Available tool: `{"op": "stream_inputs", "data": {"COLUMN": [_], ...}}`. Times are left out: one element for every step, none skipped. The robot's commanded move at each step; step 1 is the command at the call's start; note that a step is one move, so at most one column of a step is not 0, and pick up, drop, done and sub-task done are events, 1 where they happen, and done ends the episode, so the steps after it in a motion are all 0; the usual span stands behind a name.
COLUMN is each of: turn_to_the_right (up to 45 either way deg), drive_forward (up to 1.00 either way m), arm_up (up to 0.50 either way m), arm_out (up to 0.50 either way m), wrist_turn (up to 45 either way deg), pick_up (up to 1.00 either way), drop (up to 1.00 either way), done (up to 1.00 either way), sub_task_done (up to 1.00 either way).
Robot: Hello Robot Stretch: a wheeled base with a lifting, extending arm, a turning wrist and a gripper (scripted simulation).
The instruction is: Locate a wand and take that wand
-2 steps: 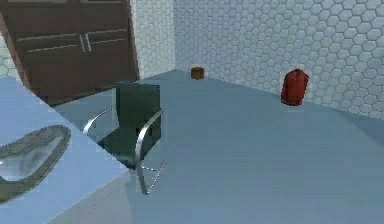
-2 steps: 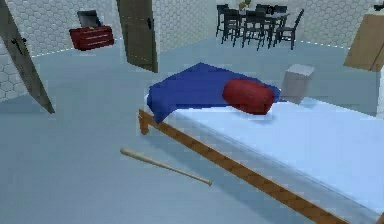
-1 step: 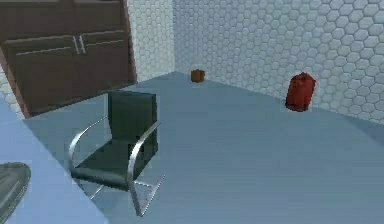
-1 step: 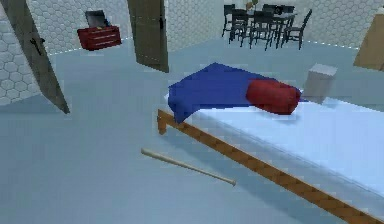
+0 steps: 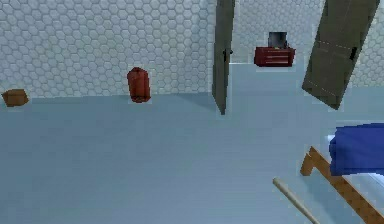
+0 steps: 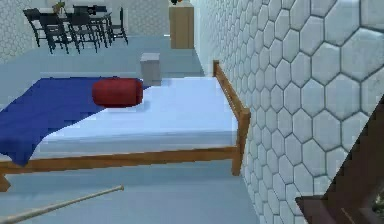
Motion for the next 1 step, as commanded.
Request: {"op": "stream_inputs", "data": {"turn_to_the_right": [18.0], "drive_forward": [0.0], "arm_up": [0.0], "arm_out": [0.0], "wrist_turn": [0.0], "pick_up": [0.0], "drop": [0.0], "done": [0.0], "sub_task_done": [0.0]}}
